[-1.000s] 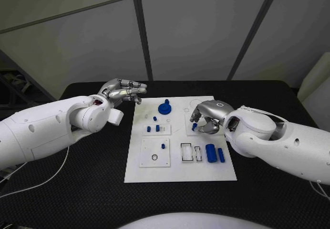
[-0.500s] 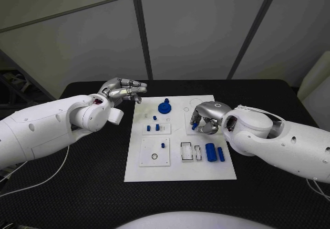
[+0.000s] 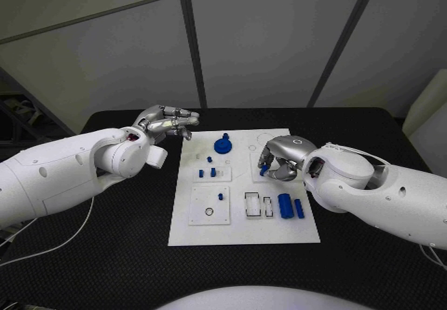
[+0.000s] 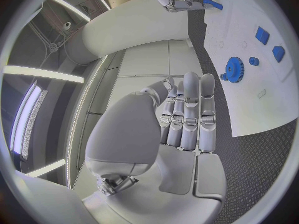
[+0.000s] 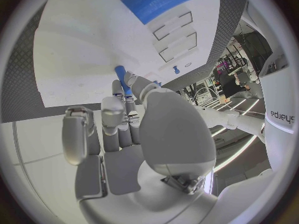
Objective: Assemble the parts on the task board
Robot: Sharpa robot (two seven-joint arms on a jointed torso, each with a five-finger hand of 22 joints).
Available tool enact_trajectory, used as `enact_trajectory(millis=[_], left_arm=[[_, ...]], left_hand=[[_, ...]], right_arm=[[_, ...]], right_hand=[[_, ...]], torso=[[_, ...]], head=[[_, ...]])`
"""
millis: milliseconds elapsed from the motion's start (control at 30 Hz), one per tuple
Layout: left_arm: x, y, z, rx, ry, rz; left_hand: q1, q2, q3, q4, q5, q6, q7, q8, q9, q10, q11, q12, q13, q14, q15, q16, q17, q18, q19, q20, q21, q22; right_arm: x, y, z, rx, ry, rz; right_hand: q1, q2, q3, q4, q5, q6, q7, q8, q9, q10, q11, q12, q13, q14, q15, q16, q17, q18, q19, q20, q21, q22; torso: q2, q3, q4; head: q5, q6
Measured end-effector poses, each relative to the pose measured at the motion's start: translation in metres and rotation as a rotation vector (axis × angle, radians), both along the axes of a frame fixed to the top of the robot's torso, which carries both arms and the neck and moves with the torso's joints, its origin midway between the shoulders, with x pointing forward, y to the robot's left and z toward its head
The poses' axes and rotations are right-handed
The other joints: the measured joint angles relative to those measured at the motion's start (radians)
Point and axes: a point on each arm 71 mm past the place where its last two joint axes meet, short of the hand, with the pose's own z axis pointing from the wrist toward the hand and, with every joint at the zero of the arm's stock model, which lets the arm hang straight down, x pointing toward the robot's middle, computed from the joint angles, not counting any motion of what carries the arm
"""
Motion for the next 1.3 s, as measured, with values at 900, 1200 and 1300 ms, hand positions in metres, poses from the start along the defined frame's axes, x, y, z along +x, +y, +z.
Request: enact_trajectory(millis=[900,1200,1300], left_arm=[[0.005,-0.010,-0.003,-0.004,0.004,-0.014],[0.006,-0.014,-0.003,-0.007,0.005,-0.023],[0.006,-0.014,-0.003,-0.008,0.005,-0.023]], left_hand=[[0.000,0.000,0.000,0.000,0.000,0.000,0.000,0.000,0.001,0.000,0.000,0.000,0.000,0.000,0.000,-0.001,-0.001,0.000,0.000,0.000,0.000,-0.001],[0.000,0.000,0.000,0.000,0.000,0.000,0.000,0.000,0.001,0.000,0.000,0.000,0.000,0.000,0.000,-0.004,-0.001,0.000,0.000,0.000,0.000,-0.001],[0.000,0.000,0.000,0.000,0.000,0.000,0.000,-0.004,0.001,0.000,0.000,0.000,0.000,0.000,0.000,-0.004,-0.002,0.000,0.000,0.000,0.000,-0.002]], right_arm=[[-0.062,0.096,0.000,0.243,0.049,0.283],[-0.066,0.113,-0.019,0.210,0.096,0.328],[-0.065,0.114,-0.023,0.197,0.106,0.330]], right_hand=[[0.004,0.004,0.002,-0.003,0.001,0.007,0.000,-0.001,0.001,0.000,0.000,0.000,0.001,-0.004,-0.003,0.004,-0.002,0.000,0.000,0.000,0.003,0.000],[0.004,0.004,0.001,-0.004,0.001,0.006,0.000,-0.001,0.001,0.000,0.000,0.000,0.001,-0.004,-0.003,0.003,-0.007,0.000,0.000,0.000,0.003,0.000],[0.004,0.004,0.001,-0.004,0.001,0.006,0.000,-0.001,0.001,0.000,0.000,0.000,0.001,-0.004,-0.003,0.003,-0.007,0.000,0.000,0.000,0.003,0.000]], torso=[[0.001,-0.0011,0.0019],[0.002,-0.0012,0.0020],[0.002,-0.0010,0.0020]], head=[[0.045,-0.013],[0.052,-0.018],[0.054,-0.020]])
